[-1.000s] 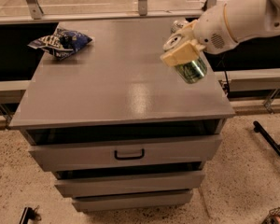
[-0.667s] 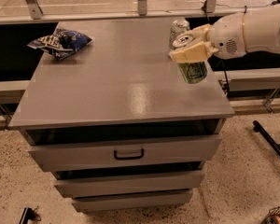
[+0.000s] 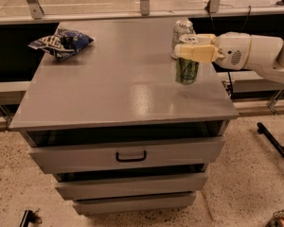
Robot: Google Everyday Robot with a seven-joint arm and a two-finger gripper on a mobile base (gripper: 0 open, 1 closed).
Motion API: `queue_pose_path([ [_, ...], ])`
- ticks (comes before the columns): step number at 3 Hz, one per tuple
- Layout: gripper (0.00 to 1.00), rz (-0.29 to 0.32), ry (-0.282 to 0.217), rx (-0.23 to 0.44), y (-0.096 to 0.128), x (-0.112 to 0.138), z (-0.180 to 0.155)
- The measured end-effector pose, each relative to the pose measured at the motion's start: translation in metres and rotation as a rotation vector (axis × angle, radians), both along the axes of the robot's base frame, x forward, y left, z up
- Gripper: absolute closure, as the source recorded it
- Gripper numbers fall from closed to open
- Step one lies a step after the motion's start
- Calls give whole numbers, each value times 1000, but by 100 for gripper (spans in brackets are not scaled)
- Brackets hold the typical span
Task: Place green can upright
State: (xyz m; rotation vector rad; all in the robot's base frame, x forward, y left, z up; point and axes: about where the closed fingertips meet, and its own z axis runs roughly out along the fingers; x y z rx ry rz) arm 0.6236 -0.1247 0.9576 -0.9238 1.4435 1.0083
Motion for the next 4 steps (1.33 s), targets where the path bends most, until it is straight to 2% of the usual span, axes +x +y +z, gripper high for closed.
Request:
queue_pose_path([
  [1, 100, -2, 0, -4, -1, 0, -1],
  [2, 83, 15, -52, 12, -4, -2, -3],
  [3, 59, 61, -146, 47, -10, -6, -6],
  [4, 36, 99, -199, 39, -14, -7, -13],
])
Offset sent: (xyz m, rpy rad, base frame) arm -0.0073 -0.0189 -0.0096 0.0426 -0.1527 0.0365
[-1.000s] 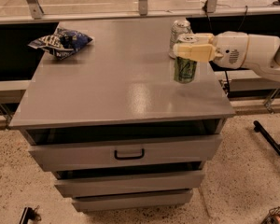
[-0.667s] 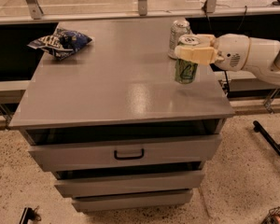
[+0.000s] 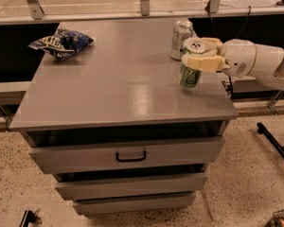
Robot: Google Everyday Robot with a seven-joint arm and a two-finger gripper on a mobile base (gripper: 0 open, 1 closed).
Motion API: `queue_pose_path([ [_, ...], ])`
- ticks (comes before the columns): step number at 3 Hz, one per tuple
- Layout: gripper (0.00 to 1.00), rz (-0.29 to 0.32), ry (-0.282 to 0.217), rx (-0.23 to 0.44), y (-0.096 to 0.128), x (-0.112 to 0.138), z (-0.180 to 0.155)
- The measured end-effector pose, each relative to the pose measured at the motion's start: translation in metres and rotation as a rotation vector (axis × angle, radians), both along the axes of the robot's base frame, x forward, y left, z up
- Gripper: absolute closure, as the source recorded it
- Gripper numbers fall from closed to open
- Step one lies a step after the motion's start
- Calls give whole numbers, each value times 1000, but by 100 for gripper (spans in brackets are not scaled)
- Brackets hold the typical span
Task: Place green can upright
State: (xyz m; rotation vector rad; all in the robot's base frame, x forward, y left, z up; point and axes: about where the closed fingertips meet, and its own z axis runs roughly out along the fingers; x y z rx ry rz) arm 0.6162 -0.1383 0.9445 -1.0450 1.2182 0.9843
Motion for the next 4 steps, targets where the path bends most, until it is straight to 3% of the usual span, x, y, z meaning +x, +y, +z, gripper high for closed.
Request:
queue_pose_path([
  [1, 13, 22, -13, -37, -4, 0, -13],
  [2, 0, 36, -4, -48, -9, 0, -24],
  [3, 0, 46, 33, -57, -10, 2, -30],
  [4, 0, 47, 36, -57, -9, 2, -30],
])
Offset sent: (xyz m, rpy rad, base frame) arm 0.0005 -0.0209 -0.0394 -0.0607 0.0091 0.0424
